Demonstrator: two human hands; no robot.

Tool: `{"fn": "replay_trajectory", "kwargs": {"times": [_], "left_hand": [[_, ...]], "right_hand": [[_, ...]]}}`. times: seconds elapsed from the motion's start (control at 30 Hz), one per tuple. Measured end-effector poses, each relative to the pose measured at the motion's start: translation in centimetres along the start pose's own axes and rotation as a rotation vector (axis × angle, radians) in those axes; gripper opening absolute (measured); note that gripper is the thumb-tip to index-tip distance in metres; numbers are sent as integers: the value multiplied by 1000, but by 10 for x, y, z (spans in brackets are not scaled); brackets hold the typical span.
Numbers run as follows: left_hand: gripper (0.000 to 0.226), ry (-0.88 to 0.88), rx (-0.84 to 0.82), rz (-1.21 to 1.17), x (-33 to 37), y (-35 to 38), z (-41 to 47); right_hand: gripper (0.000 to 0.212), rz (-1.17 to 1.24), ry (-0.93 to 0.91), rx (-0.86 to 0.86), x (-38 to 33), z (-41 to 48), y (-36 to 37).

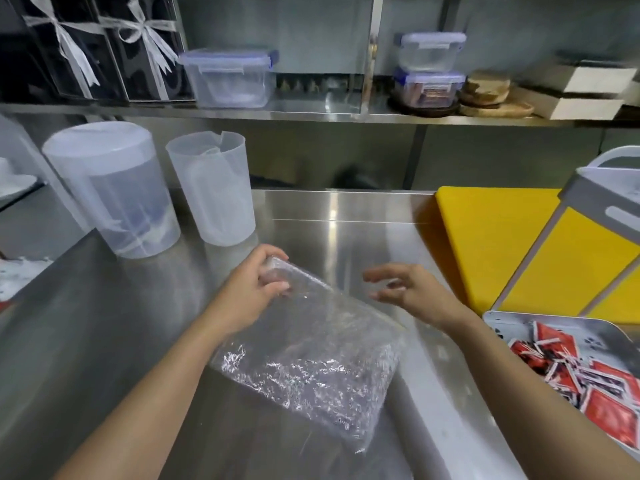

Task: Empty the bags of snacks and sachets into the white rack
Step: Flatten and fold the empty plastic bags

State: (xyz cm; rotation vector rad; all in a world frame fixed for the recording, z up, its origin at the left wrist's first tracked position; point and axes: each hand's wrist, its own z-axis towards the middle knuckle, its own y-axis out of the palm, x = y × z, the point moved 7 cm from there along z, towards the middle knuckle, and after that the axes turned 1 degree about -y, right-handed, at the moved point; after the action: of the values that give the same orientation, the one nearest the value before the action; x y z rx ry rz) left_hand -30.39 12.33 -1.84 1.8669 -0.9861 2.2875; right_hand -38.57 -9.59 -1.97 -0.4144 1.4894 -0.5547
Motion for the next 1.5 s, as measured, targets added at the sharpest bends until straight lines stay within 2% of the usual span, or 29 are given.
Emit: {"fn": "replay_trajectory", "kwargs": {"times": [0.07, 0.1, 0.2, 0.3, 0.37, 0.43, 0.5, 0.57, 0.63, 0.73, 0.8, 0.87, 0.9, 0.93, 1.0, 1.07, 1.13, 1.23, 1.5], "left_hand": [[50, 61, -39, 54, 15, 5, 1], [47, 102, -43, 73, 22, 6, 1], [39, 197, -49, 120, 37, 4, 1], [38, 199, -25, 65, 38, -15, 4], [32, 109, 133, -258, 22, -45, 8], [30, -24, 276, -751, -8, -65, 7], [46, -192, 243, -1059, -38, -54, 4], [64, -347, 111, -1159, -58, -18, -5], [70, -494, -42, -1173, -73, 22, -16], [76, -643, 10, -1098, -100, 49, -23], [86, -630, -29, -1115, -97, 54, -20], [95, -598, -124, -1143, -82, 58, -19], [96, -555, -191, -1096, -69, 59, -20], [96, -538, -178, -959, -67, 56, -21], [86, -524, -160, -648, -64, 57, -23], [53, -490, -48, -439, -67, 54, -21], [34, -465, 62, -418, -70, 49, -19], [17, -381, 135, -434, -65, 40, -15], [13, -215, 62, -358, -57, 27, -14]], "right_hand": [[48, 48, 20, -113, -10, 6, 11], [46, 52, 40, -174, -11, 7, 16], [22, -1, 40, -236, -13, 8, 24], [10, 193, 21, -179, -13, 7, 24], [7, 375, 17, -93, -9, 6, 18], [12, 536, 23, -17, -3, 5, 13], [12, 693, 38, 31, 2, 5, 12], [14, 843, 74, 67, 6, 5, 16], [15, 962, 125, 88, 12, 6, 25], [22, 963, 232, 119, 25, 3, 39], [13, 947, 287, 164, 37, -1, 43], [14, 949, 314, 208, 47, -7, 44], [17, 954, 323, 231, 53, -9, 43], [20, 963, 333, 256, 58, -11, 42], [21, 965, 344, 276, 64, -15, 41], [18, 921, 343, 267, 66, -17, 40], [15, 845, 338, 236, 66, -19, 38], [12, 744, 346, 168, 67, -24, 35], [16, 608, 356, 116, 72, -31, 26]]}}
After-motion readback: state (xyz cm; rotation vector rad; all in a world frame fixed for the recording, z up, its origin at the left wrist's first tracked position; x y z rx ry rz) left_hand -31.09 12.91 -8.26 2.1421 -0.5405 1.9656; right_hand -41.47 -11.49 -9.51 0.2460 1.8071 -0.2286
